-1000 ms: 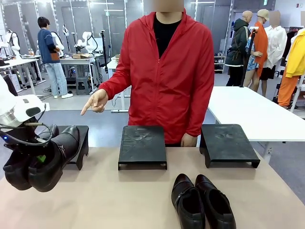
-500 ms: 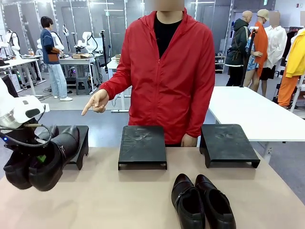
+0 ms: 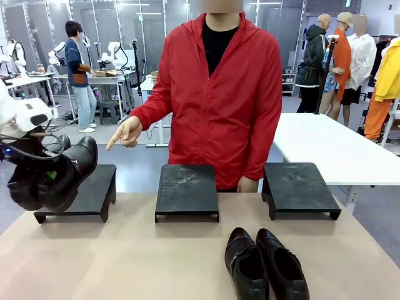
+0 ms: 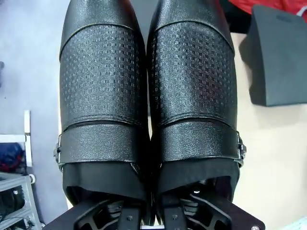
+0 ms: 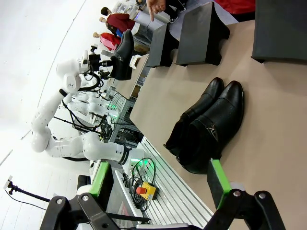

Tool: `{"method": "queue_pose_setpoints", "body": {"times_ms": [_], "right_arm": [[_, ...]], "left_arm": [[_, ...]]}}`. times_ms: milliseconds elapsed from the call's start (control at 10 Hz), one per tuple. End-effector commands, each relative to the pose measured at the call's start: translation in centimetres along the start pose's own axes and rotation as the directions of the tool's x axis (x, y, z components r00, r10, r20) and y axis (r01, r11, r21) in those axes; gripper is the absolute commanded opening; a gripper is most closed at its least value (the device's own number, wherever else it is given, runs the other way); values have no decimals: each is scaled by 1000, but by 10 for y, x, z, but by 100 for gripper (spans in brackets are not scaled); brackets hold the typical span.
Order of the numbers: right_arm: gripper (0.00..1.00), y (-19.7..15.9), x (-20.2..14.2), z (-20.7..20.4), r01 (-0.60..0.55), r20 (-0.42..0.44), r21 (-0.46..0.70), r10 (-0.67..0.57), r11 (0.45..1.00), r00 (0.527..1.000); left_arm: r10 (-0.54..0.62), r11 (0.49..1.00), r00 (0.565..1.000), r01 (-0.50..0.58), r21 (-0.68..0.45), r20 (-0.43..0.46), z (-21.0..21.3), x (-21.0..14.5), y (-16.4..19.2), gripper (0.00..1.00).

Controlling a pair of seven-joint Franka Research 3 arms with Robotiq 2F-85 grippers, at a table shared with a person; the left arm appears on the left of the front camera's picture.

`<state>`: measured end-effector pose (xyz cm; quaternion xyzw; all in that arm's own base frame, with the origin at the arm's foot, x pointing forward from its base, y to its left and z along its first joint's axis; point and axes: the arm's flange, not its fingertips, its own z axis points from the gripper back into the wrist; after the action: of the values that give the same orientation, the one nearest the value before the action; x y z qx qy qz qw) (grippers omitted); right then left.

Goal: Place the shoes on the stand as instructed by the person.
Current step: Pick up one pair of Shoes and place it on the Shoes Stand indicated by the person.

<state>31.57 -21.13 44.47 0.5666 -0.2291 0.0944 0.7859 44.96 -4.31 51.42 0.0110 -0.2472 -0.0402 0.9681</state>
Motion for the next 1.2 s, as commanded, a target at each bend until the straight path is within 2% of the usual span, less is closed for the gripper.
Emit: {"method": "queue_pose_setpoints", "body": {"times_ms": [0, 200, 500, 900, 1100], "right_arm": [[100, 0, 1, 0, -16, 6, 8, 16, 1000, 1000], [100, 0, 1, 0, -16, 6, 8, 16, 1000, 1000], [100, 0, 1, 0, -16, 6, 8, 16, 1000, 1000], [100, 0, 1, 0, -16, 6, 8, 16, 1000, 1000], [100, 0, 1, 0, -16, 6, 8, 16, 1000, 1000]], "left_arm": [[4, 997, 998, -8, 71, 65, -25, 31, -1, 10], [-19, 1000, 995, 18, 13, 96, -50, 43, 5, 10], [24, 999, 994, -28, 38, 106, -75, 50, 9, 10], [-5, 998, 993, -3, 62, 121, -103, 61, 11, 10], [20, 997, 993, -28, 68, 115, -115, 69, 13, 10]]}}
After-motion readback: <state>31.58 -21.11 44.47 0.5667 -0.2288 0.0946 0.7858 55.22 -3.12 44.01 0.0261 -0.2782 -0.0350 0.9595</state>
